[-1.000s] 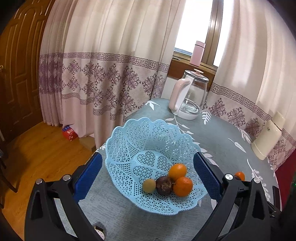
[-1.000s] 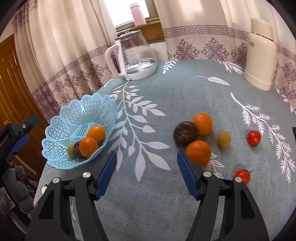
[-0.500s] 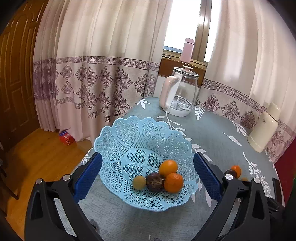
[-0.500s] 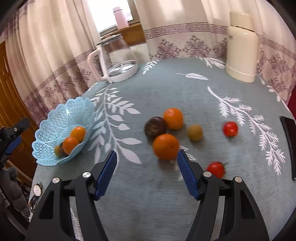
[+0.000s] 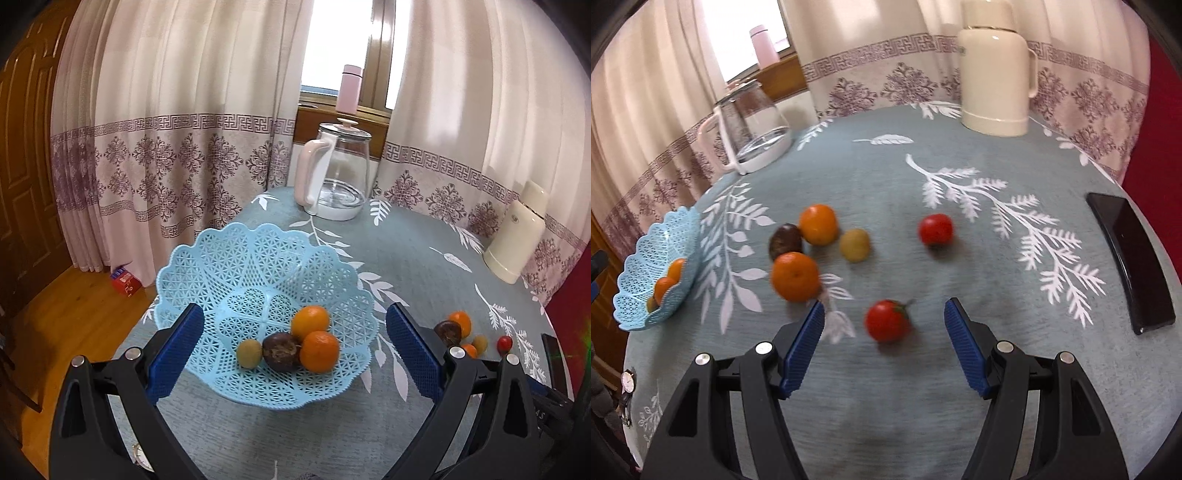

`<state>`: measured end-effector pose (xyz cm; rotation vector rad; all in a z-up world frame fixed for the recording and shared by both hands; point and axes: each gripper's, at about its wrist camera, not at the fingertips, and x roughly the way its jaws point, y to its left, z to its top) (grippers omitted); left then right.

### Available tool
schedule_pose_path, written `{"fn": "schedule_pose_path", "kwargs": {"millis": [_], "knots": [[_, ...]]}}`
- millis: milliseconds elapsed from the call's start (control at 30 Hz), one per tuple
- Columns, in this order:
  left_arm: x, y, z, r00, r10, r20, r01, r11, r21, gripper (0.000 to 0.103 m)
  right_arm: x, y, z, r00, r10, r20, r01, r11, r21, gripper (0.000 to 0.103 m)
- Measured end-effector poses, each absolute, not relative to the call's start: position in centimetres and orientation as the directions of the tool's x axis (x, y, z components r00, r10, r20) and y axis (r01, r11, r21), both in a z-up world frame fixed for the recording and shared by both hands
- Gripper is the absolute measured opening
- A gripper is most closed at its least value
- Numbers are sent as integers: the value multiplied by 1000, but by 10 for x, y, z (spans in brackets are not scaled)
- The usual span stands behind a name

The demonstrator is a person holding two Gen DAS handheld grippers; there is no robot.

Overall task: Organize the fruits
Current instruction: 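Close the right tool around a red tomato, then move the left tool to an orange and close it around it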

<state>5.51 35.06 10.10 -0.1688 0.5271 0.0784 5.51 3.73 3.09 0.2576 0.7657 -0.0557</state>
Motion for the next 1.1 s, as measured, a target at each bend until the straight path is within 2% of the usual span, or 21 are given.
{"fn": "schedule_pose_path", "kwargs": {"millis": [233, 433, 567, 833, 1100], "knots": [[54, 332, 99, 861, 8, -508, -74, 991, -110, 100, 63, 40, 19, 697, 53, -716, 120, 975, 189, 67], [53, 320, 100, 863, -11, -505, -42, 995, -94, 100, 73, 42, 14, 677, 50, -734, 115, 978, 173, 49], [53, 310, 96, 859, -19, -512, -23, 997, -74, 100, 74, 43, 14, 677, 50, -734, 110, 980, 168, 45], [55, 293, 86, 841, -35, -539, 3, 998, -60, 100, 73, 36, 14, 681, 64, -730, 102, 978, 180, 31], [60, 275, 82, 831, -45, -555, 30, 999, -36, 100, 69, 36, 16, 690, 73, -720, 83, 980, 179, 29]]}}
